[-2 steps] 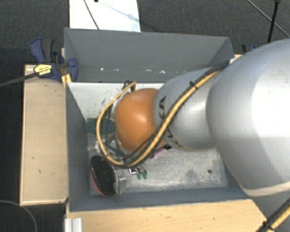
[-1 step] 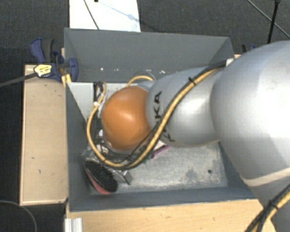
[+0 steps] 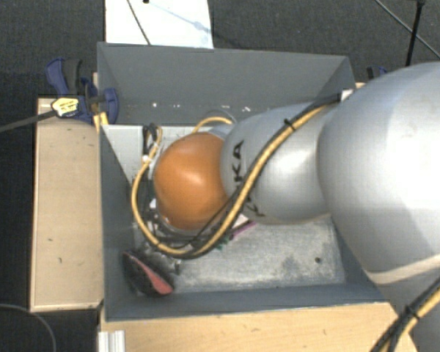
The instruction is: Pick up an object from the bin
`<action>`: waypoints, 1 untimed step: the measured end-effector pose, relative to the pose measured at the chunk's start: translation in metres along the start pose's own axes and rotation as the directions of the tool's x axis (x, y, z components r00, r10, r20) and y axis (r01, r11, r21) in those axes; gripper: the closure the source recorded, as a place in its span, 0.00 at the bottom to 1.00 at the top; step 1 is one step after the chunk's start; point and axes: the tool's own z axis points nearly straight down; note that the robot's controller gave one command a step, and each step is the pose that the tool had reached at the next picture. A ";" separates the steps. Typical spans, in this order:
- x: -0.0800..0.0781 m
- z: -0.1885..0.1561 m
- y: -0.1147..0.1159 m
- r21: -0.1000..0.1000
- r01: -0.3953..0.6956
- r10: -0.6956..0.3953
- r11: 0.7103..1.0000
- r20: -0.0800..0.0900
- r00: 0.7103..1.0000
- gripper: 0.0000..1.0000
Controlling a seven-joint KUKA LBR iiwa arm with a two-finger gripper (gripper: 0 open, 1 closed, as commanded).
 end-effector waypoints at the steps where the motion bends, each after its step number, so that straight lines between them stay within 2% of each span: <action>1: 0.000 0.000 0.000 -0.001 -0.003 0.003 1.000 -0.001 1.000 0.00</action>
Offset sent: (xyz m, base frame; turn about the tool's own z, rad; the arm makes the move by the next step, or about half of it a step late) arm 0.0000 0.0000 0.0000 0.0000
